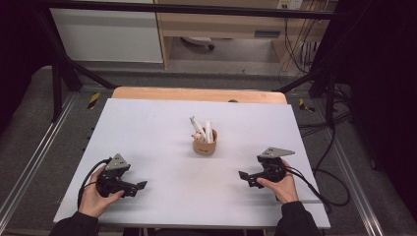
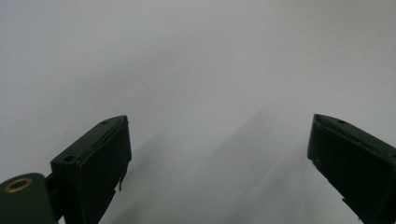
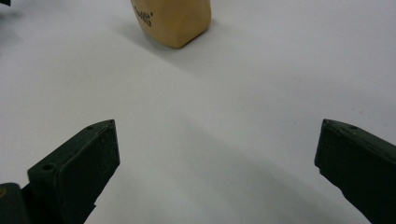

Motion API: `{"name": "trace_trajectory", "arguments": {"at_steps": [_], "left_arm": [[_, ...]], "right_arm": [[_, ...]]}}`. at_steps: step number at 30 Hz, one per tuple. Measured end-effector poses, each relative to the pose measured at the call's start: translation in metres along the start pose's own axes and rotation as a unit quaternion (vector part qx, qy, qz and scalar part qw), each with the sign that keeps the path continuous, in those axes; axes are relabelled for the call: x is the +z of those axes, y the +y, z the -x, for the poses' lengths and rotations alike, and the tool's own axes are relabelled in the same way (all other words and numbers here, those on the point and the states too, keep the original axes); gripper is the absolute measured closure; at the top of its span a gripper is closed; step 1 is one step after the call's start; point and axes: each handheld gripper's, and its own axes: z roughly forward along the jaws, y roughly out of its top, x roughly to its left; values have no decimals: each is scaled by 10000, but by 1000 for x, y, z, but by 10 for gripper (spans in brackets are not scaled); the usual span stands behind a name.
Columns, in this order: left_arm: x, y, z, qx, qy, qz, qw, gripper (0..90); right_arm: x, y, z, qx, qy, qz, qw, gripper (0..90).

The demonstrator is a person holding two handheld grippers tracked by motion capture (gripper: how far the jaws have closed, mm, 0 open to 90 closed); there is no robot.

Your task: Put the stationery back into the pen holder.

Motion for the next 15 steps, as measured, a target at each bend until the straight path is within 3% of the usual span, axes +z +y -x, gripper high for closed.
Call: {"name": "trace_trajectory", "arguments": {"at_steps": [15], "left_arm": [[0, -1, 1, -13, -7, 8, 10000, 62]], "right_arm": [[-20, -32, 15, -30, 193, 14, 9998, 6]]}}
